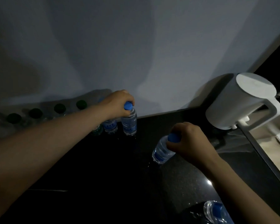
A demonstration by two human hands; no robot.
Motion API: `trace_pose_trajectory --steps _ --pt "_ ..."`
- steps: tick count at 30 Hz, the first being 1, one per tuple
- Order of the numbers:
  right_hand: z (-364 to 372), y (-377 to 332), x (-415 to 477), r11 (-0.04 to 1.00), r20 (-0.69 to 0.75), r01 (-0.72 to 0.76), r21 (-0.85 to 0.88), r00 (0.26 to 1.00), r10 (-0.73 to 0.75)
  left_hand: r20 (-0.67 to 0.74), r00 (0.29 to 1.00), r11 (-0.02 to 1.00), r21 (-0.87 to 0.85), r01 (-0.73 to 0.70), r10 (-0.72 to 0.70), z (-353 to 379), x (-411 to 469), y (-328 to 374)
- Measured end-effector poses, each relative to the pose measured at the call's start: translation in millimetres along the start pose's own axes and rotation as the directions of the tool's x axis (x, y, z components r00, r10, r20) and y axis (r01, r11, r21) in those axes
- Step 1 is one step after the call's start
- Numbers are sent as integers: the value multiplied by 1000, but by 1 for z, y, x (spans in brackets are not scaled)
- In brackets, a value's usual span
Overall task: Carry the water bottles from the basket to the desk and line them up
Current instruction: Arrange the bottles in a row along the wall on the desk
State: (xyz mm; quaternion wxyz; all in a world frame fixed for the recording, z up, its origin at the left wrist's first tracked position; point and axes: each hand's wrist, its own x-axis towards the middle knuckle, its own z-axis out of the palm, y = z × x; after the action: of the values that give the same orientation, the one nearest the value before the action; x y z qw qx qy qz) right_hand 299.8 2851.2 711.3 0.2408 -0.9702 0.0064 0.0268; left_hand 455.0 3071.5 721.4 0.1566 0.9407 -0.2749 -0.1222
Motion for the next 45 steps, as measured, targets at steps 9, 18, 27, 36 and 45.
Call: trace_pose_trajectory --steps 9,18,27,36,45 --pt "10 -3 35 1000 15 -1 -2 1000 1 0 1000 998 69 -17 17 -15 24 -26" --pt "18 -5 44 1000 32 -18 7 999 18 -15 999 999 32 -42 43 -6 27 -43" --pt "17 -5 48 999 41 -34 1 999 34 -62 998 1000 17 10 -9 1 30 -49" --pt "7 -13 73 999 26 36 -2 999 -36 -62 998 999 -32 25 -27 3 31 -50" --pt "-5 -28 128 994 32 23 -111 999 -19 -61 997 997 -62 39 -43 6 32 -52"
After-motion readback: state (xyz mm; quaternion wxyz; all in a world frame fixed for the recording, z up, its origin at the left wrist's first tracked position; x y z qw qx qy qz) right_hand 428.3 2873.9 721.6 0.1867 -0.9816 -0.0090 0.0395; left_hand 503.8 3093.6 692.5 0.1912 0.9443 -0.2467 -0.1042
